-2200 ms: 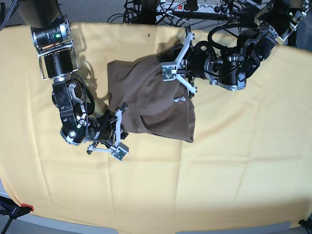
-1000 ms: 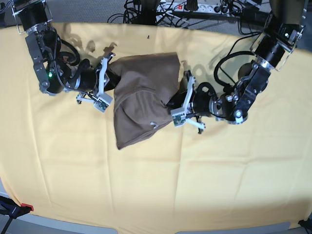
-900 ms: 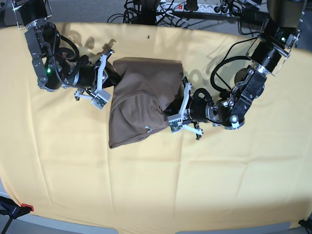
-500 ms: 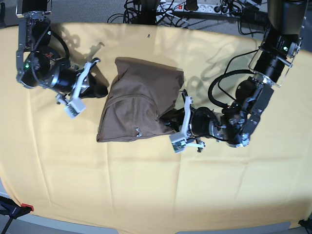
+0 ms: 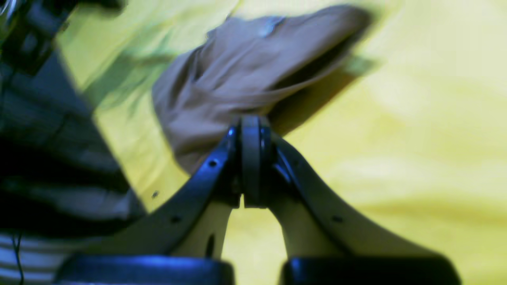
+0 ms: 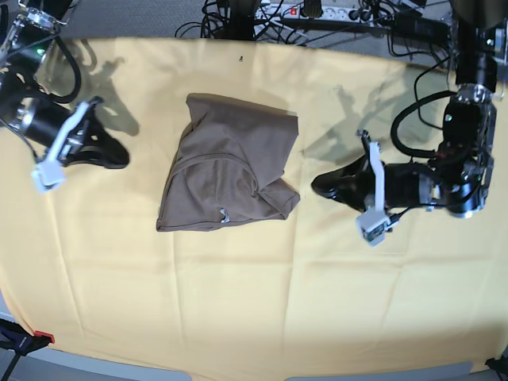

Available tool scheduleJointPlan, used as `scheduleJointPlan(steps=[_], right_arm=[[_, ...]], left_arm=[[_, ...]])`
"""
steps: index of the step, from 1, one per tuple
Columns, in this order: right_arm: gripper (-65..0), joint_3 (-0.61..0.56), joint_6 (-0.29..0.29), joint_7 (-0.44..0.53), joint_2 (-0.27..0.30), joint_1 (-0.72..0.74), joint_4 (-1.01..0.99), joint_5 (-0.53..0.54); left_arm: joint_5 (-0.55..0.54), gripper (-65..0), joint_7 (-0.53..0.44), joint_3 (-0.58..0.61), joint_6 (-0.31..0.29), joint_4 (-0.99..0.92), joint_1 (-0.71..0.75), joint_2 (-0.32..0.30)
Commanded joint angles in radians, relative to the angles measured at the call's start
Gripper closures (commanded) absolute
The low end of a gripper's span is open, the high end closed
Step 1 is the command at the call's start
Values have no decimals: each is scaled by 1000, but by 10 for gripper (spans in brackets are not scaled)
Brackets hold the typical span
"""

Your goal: Fold the T-shirt properly

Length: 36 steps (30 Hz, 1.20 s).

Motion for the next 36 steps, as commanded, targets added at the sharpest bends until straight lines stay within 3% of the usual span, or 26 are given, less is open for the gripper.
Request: scheduleJointPlan(steps=[1,6,14,22,26,28,31,36], right_arm=[[0,30,0,15,17,-19,32,33],[0,147,0,15,16,-188,133,33],[0,384,0,15,-23,-500,266,33],[0,543,0,15,-97,-711,280,33],[0,544,0,15,-106,-797,280,33],[0,543,0,15,-106,-832,280,33],[0,543,0,15,-106,-889,279,33],[0,529,0,15,-105,-985,279,33]], left_arm=[[-29,0,-18,-36,-5,39,12,-24],[-90,0,22,-216,-5,150,175,-72],[-262,0,171,-568,26,316,474,-71],[-268,0,171,-909,58,486,806,-63],[-268,0,171,-988,57,516,964,-31],[-268,0,171,-991,56,516,1037,-6],[-268,0,171,-991,3,516,1149,31],[-268,0,171,-988,-2,515,1299,89]])
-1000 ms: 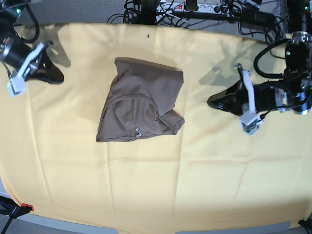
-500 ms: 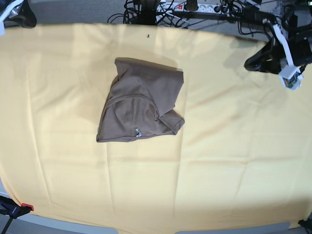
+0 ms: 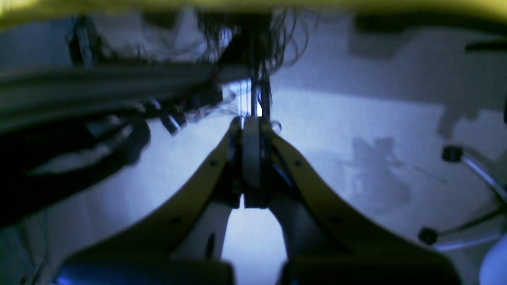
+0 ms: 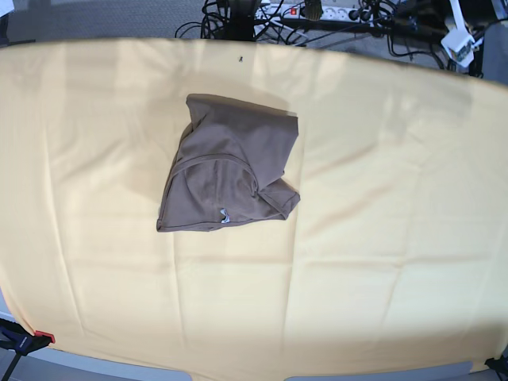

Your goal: Fold the T-shirt properly

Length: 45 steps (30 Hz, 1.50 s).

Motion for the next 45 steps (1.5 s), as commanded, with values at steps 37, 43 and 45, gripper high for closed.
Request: scheduleJointPlan(steps=[37,43,45], right_arm=[[0,-842,-1,445,82,330,-859,-690],[0,-969,-1,675,82,463,-1059,-893],[0,-1006,-1,758,82,504,-1116,-959]], left_arm=[[691,0,-444,821,86,-993,-303,54],[807,0,-610,905,84,-1202,-450,74],[853,0,-704,929,84,-1257,-485,78]])
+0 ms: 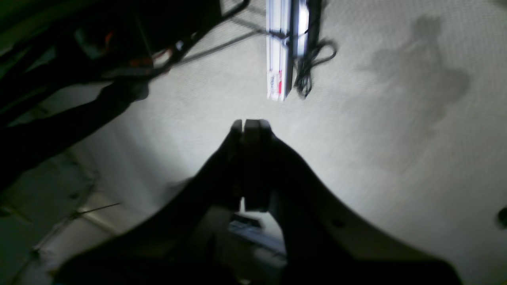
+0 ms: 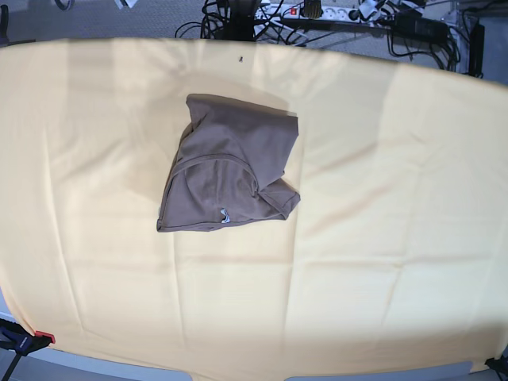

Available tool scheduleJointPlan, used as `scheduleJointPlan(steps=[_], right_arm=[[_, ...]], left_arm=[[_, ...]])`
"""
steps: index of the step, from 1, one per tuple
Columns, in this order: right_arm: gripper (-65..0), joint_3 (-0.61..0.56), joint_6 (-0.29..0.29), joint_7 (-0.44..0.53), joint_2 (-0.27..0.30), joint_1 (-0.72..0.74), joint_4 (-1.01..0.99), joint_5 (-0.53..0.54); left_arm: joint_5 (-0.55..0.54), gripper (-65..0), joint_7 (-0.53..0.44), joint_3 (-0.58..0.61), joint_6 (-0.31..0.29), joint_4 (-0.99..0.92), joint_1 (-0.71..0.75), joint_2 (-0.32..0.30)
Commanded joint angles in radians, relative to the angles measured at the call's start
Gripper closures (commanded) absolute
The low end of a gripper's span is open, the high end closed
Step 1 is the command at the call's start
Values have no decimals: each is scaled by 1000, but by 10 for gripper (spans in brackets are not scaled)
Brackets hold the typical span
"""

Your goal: Fold the T-shirt properly

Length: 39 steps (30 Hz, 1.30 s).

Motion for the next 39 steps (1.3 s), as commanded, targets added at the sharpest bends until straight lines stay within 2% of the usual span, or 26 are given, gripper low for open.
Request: scheduleJointPlan(steps=[1,5,9,11,13,15,17,19,23,30,33,39], right_arm=[[0,-13,9,38,9,8,-17,-24],[0,-74,-6,216,9,80,-116,-166],[0,-142,-152,354,5,144,-195,-266],[0,-176,-241,407,0,174,-229,-313],[0,-210,-343,428,-8,199,-250,-352],[0,-245,-445,434,-21,219,-256,-411],[0,-283,-512,442,-30,233,-256,-415],[0,-322,-532,452,-35,241,-256,-415],[0,-375,-543,465,-44,240,-256,-416],[0,-381,-535,462,-64,238,-256,-416],[0,-381,-552,466,-67,240,-256,-419],[0,-379,-589,465,-77,241,-256,-419]], left_arm=[[19,0,-37,7,-6,-17,-7,-6],[156,0,-227,19,-6,-121,-64,31],[324,0,-453,19,5,-258,-123,72],[409,0,-583,19,63,-338,-152,98],[486,0,-690,19,147,-409,-180,129],[538,0,-750,19,216,-459,-206,162],[557,0,-761,19,254,-481,-230,195],[556,0,-761,19,277,-483,-243,229],[600,0,-768,19,376,-482,-254,284],[592,0,-775,19,363,-481,-254,298],[591,0,-776,19,364,-481,-254,298],[497,0,-754,19,364,-445,-251,298]])
